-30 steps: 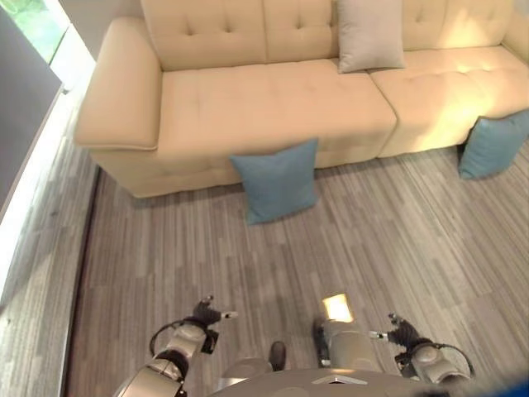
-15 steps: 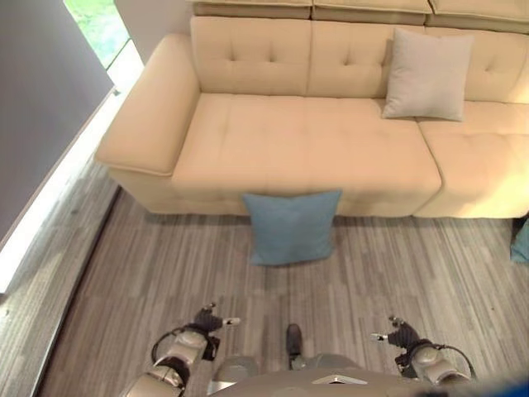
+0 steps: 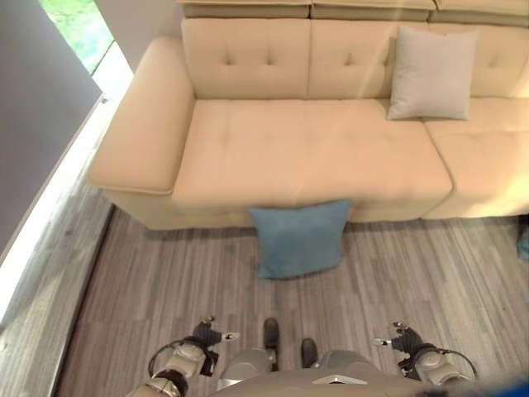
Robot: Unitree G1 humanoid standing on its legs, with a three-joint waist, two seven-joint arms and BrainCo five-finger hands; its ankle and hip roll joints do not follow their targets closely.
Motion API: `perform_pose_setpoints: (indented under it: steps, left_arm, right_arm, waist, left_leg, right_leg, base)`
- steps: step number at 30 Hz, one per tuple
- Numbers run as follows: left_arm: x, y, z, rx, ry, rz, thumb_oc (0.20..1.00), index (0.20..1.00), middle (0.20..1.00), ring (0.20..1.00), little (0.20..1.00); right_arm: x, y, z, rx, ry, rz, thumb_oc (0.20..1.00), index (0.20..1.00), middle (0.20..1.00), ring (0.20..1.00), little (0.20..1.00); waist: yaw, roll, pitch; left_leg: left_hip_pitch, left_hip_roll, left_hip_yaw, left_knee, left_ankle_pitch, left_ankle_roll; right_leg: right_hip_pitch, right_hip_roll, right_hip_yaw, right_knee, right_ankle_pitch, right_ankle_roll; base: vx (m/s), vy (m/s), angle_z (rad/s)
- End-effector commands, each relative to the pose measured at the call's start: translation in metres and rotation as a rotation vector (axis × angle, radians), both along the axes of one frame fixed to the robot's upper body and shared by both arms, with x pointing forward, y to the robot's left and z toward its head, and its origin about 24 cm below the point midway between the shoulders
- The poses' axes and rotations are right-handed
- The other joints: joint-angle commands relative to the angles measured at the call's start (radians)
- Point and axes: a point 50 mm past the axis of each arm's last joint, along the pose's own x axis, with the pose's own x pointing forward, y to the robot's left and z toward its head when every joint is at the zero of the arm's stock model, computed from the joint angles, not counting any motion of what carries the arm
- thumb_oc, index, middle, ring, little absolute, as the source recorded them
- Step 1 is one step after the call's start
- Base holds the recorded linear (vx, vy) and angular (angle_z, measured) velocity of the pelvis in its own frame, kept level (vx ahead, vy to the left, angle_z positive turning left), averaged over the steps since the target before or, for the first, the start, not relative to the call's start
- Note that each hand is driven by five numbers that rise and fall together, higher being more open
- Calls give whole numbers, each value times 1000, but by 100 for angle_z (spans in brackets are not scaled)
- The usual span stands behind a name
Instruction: Pick up all the scattered cushions and arrange them neatly on the sofa.
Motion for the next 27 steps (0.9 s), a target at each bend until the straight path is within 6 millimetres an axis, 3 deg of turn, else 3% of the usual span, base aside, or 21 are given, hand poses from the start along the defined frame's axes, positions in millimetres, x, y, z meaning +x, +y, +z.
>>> perform_pose_setpoints:
  steps: [1, 3, 7, 12, 17, 18, 19, 21, 23, 27]
  left_arm:
    - [7, 6, 4, 5, -31, 5, 1000, 1000, 1000, 1000, 1000]
    - [6, 6, 4, -1, -30, 20, 1000, 1000, 1000, 1000, 1000]
    - [4, 6, 3, -4, -26, 24, 1000, 1000, 1000, 1000, 1000]
    - [-6, 6, -1, -13, 2, 45, 1000, 1000, 1000, 1000, 1000]
    - [-1, 5, 0, -13, -11, 42, 1000, 1000, 1000, 1000, 1000]
    - [3, 3, 2, -17, -22, 36, 1000, 1000, 1000, 1000, 1000]
    - [12, 1, 5, -22, -47, 23, 1000, 1000, 1000, 1000, 1000]
    - [14, 0, 5, -22, -49, 15, 1000, 1000, 1000, 1000, 1000]
    - [11, -1, 4, -23, -35, -5, 1000, 1000, 1000, 1000, 1000]
    - [7, -1, 2, -23, -27, 3, 1000, 1000, 1000, 1000, 1000]
  right_arm:
    - [7, -10, 5, -29, -29, 2, 1000, 1000, 1000, 1000, 1000]
    - [7, -12, 6, -38, -27, 8, 1000, 1000, 1000, 1000, 1000]
    - [6, -14, 7, -50, -25, 22, 1000, 1000, 1000, 1000, 1000]
    - [2, -17, 6, -59, -8, 30, 1000, 1000, 1000, 1000, 1000]
    - [1, -21, 7, -56, -28, 0, 1000, 1000, 1000, 1000, 1000]
    - [2, -22, 8, -56, -31, -5, 1000, 1000, 1000, 1000, 1000]
    - [2, -24, 9, -57, -32, -22, 1000, 1000, 1000, 1000, 1000]
    - [0, -24, 7, -55, -23, -29, 1000, 1000, 1000, 1000, 1000]
    - [-6, -24, 5, -45, 3, -44, 1000, 1000, 1000, 1000, 1000]
    - [-4, -18, 4, -38, -1, -30, 1000, 1000, 1000, 1000, 1000]
  waist:
    - [17, -22, -18]
    - [9, -21, -20]
    - [-11, -25, -11]
    - [-8, -25, -40]
    - [-9, -27, -46]
    - [-11, -34, -41]
    - [-12, -52, -28]
    - [-10, -55, -27]
    - [-2, -41, -34]
    - [-3, -40, -22]
  left_leg:
    - [4, -21, -79, 87, -72, -81]
    - [44, -27, -84, 67, -85, -87]
    - [82, -33, -105, 79, -111, -99]
    - [110, -13, -123, 64, -111, -119]
    - [65, 29, -134, 123, -79, -174]
    - [44, 33, -125, 152, -75, -181]
    - [-4, 48, -67, 221, -74, -189]
    - [-11, 46, -54, 214, -82, -185]
    - [-34, 16, -59, 115, -66, -154]
    - [-33, -2, -75, 104, -53, -139]
  right_leg:
    - [41, -27, 24, -171, 152, 36]
    - [10, -32, -2, -306, 189, 41]
    - [-16, -34, 12, -371, 234, 58]
    - [38, -22, 34, -405, 230, 45]
    - [95, -12, -7, -426, 184, 7]
    - [104, -14, -17, -434, 185, 3]
    - [116, -26, -37, -452, 186, -3]
    - [125, -28, -44, -462, 182, -4]
    - [123, -17, -57, -448, 167, 9]
    - [111, -16, -33, -406, 166, 12]
  base:
    - [161, 15, 2]
    - [235, -25, -5]
    - [170, -53, 1]
    - [136, -147, 23]
    - [39, -198, 17]
    - [-62, -218, 42]
    - [-56, -158, 58]
    - [-8, -96, 76]
    - [98, -15, 45]
    - [59, 73, -12]
